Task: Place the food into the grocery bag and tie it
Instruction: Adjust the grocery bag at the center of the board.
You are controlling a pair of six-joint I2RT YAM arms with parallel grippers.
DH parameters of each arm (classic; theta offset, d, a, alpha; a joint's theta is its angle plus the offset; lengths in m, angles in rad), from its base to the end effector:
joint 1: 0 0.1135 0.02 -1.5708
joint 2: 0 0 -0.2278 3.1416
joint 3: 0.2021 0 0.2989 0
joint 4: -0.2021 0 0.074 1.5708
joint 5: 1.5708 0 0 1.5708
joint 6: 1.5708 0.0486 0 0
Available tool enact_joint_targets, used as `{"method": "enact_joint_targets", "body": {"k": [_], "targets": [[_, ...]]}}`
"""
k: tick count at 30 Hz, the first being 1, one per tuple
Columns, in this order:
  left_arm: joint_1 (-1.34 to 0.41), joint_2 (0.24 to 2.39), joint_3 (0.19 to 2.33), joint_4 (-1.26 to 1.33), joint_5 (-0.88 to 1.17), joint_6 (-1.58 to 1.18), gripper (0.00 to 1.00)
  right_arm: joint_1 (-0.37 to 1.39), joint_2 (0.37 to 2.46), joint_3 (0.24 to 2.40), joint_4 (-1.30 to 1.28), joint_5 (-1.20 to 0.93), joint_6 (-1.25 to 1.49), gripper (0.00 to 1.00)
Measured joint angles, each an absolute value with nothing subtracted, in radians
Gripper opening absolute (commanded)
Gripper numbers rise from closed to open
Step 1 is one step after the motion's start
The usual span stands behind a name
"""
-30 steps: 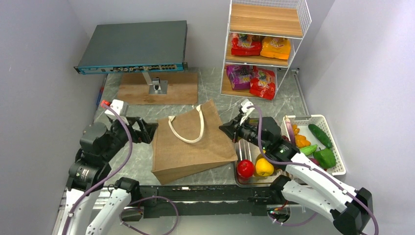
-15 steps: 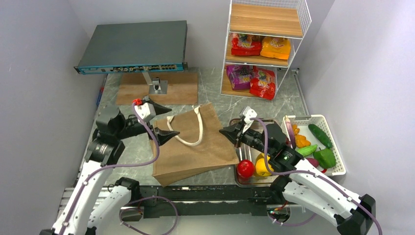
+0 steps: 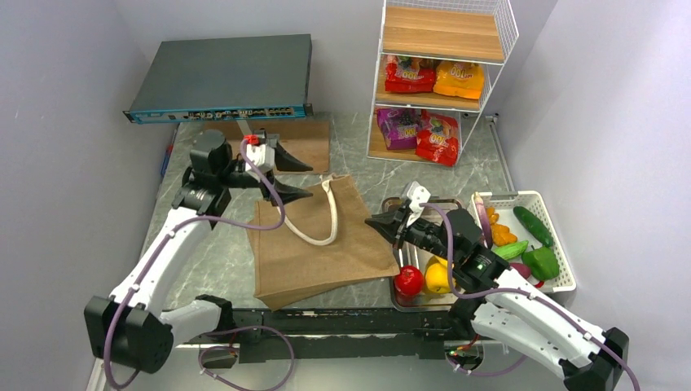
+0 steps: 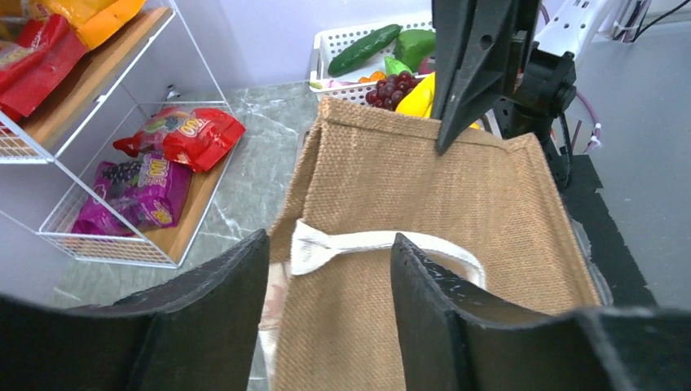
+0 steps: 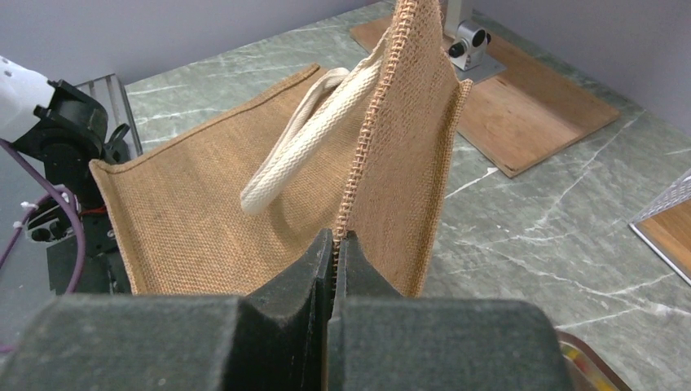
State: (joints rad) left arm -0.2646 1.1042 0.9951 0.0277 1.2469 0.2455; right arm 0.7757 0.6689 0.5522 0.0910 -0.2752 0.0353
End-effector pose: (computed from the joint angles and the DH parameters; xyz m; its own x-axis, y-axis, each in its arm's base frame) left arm 0.2817 -0.1241 0.3374 0.1658 0.0352 -0.9855 0.9844 0.0531 0.1675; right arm 0.1763 0.1914 0.2772 -0.0490 -0.0004 -0.9988 -0.8666 0.4972 0.0423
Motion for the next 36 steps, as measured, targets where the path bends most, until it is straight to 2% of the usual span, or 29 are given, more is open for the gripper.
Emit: {"method": "enact_joint_targets", "body": {"k": [9,13,17,19,21,26,27,31,34,36], "targets": [[-0.320,1.262,1.078,-0.114,1.262,0.405,0.62,0.787,0.643,0.553,0.076,-0.294,0.031,0.00],[-0.329,1.318,1.106,-0.200,1.262,0.472,0.62,0.790,0.644,0.558,0.061,-0.294,0.025,0.00],[-0.334,1.370,1.125,-0.261,1.263,0.516,0.57,0.794,0.640,0.559,0.054,-0.294,0.010,0.00],[-0.343,1.393,1.137,-0.290,1.262,0.533,0.52,0.796,0.638,0.560,0.054,-0.294,0.006,0.00],[-0.358,1.423,1.172,-0.348,1.262,0.564,0.43,0.797,0.637,0.561,0.054,-0.294,0.002,0.00],[-0.393,1.457,1.255,-0.491,1.249,0.658,0.04,0.799,0.634,0.562,0.053,-0.293,-0.001,0.00],[-0.397,1.458,1.269,-0.521,1.246,0.677,0.00,0.799,0.633,0.562,0.053,-0.293,-0.001,0.00],[-0.402,1.456,1.293,-0.609,1.232,0.730,0.00,0.799,0.633,0.564,0.052,-0.292,-0.001,0.01],[-0.416,1.443,1.292,-0.636,1.200,0.735,0.00,0.800,0.634,0.564,0.045,-0.279,0.001,0.42],[-0.432,1.419,1.287,-0.636,1.152,0.714,0.00,0.801,0.633,0.565,0.046,-0.260,0.004,0.58]]}}
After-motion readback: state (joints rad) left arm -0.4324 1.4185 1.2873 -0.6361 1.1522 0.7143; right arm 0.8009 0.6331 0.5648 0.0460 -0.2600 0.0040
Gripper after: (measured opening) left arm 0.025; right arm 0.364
